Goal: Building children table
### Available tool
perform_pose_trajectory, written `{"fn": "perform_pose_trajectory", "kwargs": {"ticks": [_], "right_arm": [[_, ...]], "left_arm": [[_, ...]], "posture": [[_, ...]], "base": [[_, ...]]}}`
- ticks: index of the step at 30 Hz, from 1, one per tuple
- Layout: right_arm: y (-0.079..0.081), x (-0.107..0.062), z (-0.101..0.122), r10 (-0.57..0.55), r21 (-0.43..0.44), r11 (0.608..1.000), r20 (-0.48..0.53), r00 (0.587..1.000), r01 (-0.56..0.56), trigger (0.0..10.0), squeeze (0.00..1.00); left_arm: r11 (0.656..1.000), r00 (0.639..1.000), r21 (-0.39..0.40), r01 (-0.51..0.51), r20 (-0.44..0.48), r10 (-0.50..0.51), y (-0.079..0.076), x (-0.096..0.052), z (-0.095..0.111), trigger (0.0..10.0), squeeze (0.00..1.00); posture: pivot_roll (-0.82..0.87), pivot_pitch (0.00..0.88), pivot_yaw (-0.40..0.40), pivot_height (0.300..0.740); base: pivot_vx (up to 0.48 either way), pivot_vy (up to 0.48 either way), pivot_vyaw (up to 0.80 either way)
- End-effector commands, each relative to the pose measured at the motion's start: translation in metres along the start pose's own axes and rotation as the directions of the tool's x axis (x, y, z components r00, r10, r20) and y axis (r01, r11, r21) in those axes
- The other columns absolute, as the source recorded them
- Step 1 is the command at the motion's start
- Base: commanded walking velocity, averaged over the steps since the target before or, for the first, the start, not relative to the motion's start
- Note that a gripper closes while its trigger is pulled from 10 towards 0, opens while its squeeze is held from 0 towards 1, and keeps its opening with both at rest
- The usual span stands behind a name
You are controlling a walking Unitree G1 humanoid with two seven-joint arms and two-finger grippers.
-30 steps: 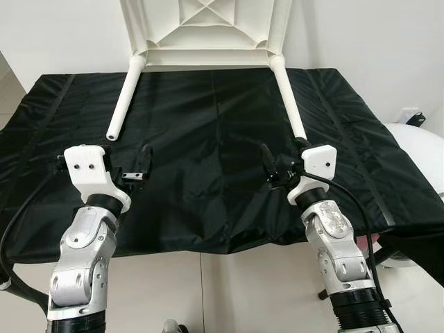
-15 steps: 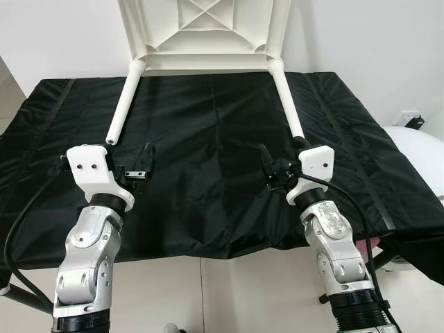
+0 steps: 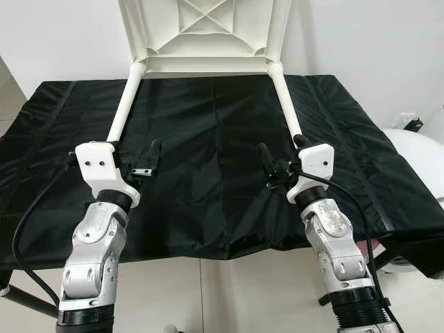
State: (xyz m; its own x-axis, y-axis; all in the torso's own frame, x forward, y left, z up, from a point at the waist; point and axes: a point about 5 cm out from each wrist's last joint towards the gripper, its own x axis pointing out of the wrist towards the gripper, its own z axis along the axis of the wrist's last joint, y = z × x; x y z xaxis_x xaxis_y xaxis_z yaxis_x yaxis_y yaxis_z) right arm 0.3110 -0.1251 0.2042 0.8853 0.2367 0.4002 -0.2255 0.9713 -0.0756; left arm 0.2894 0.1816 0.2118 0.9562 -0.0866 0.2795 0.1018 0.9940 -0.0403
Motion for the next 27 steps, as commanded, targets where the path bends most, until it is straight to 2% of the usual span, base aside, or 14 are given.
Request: {"fn": "perform_pose_trajectory", "kwargs": {"ticks": [1,27], "right_arm": [[-0.0033,-0.001,-0.0023,-0.015,-0.003,1.0,-0.01,1.0,0.015,10.0,0.0],[-0.0034,-0.0022,-0.001,-0.01,0.006,1.0,0.003,1.0,0.01,10.0,0.0]], "left_arm": [[1.0,1.0,0.001,0.009,0.009,-0.009,-0.0018,0.001,0.0005,10.0,0.0],[1.0,1.0,-0.011,0.02,0.022,-0.02,-0.0032,0.002,0.0017,10.0,0.0]], "posture": [[-0.03,0.063,-0.003,0.74],[-0.03,0.061,-0.003,0.74]], "base": [[0.0,0.0,0.0],[0.019,0.0,0.0]]}}
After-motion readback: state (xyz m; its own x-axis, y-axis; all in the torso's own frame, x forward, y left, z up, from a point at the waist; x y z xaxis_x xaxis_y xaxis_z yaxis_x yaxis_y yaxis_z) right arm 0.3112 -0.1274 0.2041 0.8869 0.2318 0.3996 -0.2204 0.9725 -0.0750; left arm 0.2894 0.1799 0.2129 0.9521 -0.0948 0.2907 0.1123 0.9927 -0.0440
